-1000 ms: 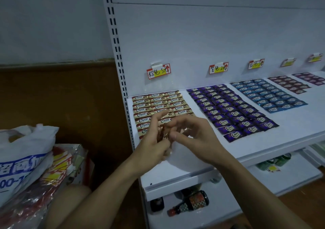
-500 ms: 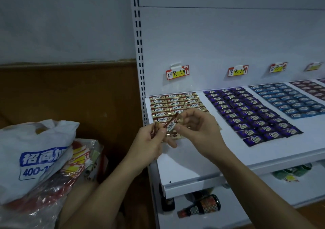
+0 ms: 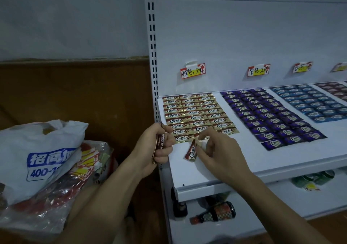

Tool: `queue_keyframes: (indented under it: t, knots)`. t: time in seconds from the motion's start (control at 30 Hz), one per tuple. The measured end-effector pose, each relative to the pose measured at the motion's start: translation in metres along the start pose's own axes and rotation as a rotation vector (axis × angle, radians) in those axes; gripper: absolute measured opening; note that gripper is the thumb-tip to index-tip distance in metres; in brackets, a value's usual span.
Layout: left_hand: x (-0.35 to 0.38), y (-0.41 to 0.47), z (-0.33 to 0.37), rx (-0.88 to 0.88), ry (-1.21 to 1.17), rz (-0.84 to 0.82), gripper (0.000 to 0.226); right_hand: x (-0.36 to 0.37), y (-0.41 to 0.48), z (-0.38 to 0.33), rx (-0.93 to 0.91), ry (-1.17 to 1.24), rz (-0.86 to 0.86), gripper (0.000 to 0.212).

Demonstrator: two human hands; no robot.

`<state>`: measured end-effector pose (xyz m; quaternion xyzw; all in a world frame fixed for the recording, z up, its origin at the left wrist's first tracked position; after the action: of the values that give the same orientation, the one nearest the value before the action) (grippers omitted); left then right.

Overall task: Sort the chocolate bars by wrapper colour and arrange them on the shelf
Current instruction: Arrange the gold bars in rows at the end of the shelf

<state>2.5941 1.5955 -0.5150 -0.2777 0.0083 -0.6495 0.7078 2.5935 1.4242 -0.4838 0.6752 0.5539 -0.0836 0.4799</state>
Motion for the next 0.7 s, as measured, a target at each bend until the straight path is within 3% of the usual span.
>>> queue_keyframes:
  t: [0.1,0.33,0.7]
  knots:
    - [0.002,0.0,0.001,0.017,0.015,-0.019,0.027,-0.003,-0.003,-0.012,-0.122,-0.007,0.001,0.009]
    - [-0.011,0.003,0.012,0.102,0.002,0.116,0.038,0.01,-0.008,-0.025,-0.301,-0.027,-0.121,0.019]
    - [-0.022,-0.001,0.022,0.198,0.133,0.294,0.019,0.018,-0.011,-0.028,-0.364,-0.046,-0.164,0.033]
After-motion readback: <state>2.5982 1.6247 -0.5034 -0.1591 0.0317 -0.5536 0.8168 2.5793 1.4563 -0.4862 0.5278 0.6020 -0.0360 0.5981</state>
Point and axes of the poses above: each hand's wrist, its own y-axis towards the middle knuckle, its own x-axis out of the palm, z = x × y, the point moved 9 cm from there along y, towards the middle knuckle, and after that the axes turned 13 degrees about z, right-handed, at the moved point
